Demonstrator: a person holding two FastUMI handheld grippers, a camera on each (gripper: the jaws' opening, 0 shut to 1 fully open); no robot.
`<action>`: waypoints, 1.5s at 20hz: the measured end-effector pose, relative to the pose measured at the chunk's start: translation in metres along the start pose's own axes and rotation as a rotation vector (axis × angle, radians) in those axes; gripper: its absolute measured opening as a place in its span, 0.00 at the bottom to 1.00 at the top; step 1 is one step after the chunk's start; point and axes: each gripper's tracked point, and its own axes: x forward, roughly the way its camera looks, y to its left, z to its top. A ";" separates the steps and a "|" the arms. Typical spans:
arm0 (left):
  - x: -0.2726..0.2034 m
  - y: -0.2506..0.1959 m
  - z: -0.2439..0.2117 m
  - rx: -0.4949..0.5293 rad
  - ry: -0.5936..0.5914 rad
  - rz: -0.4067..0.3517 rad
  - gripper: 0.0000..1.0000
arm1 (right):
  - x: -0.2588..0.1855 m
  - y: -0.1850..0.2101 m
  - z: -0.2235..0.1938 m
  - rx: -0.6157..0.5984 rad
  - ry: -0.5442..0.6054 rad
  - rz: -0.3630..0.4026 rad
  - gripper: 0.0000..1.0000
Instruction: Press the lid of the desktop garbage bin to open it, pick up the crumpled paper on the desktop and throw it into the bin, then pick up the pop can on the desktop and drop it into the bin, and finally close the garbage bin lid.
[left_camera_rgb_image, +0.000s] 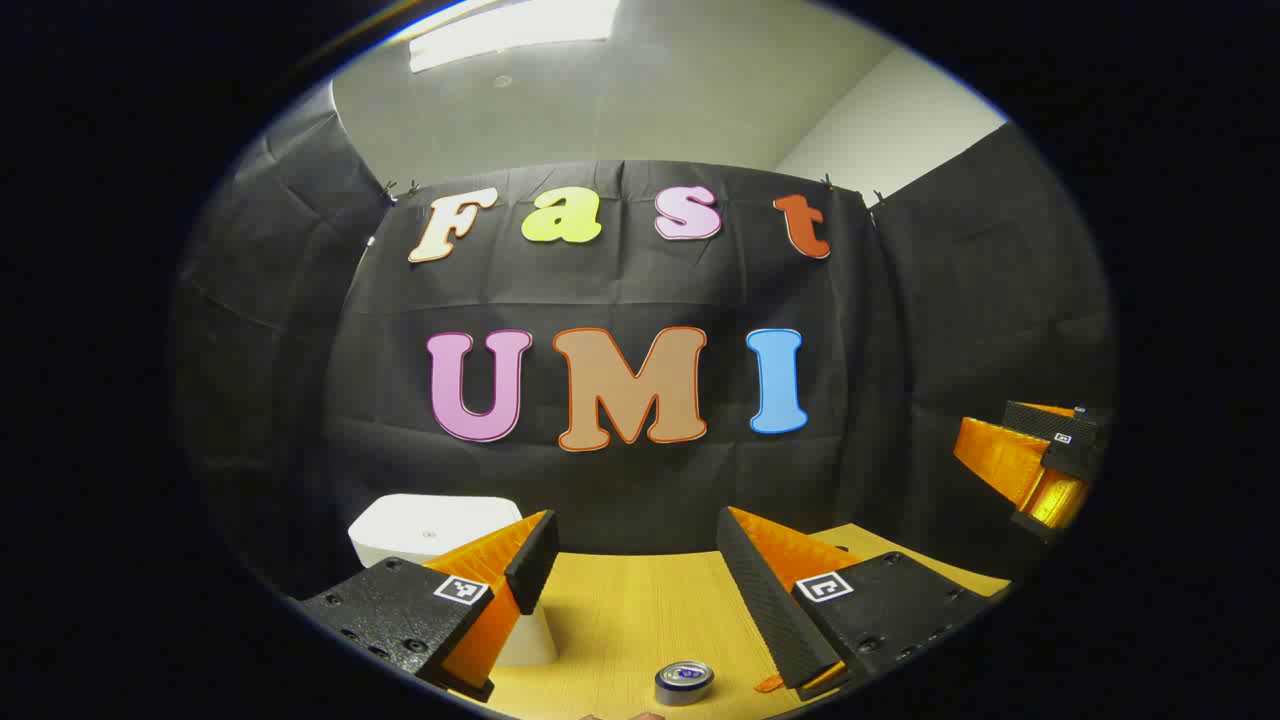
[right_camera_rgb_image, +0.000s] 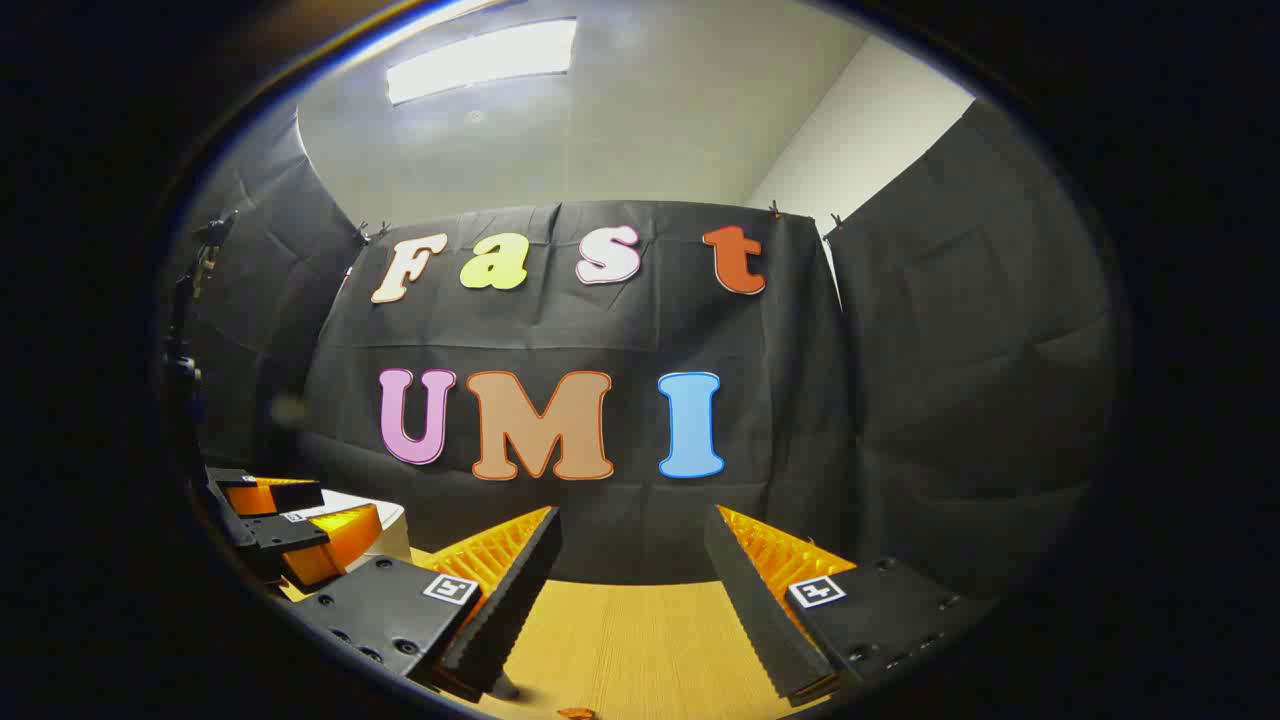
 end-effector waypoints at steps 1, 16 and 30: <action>0.000 0.000 0.000 -0.002 0.000 0.001 0.95 | 0.001 -0.001 0.001 0.001 0.000 -0.003 1.00; -0.008 0.011 0.006 0.008 -0.017 0.026 0.96 | -0.003 0.005 0.001 -0.004 0.009 0.023 0.96; -0.008 0.014 0.005 0.031 -0.019 0.053 0.96 | 0.003 0.013 0.000 0.006 0.001 0.075 1.00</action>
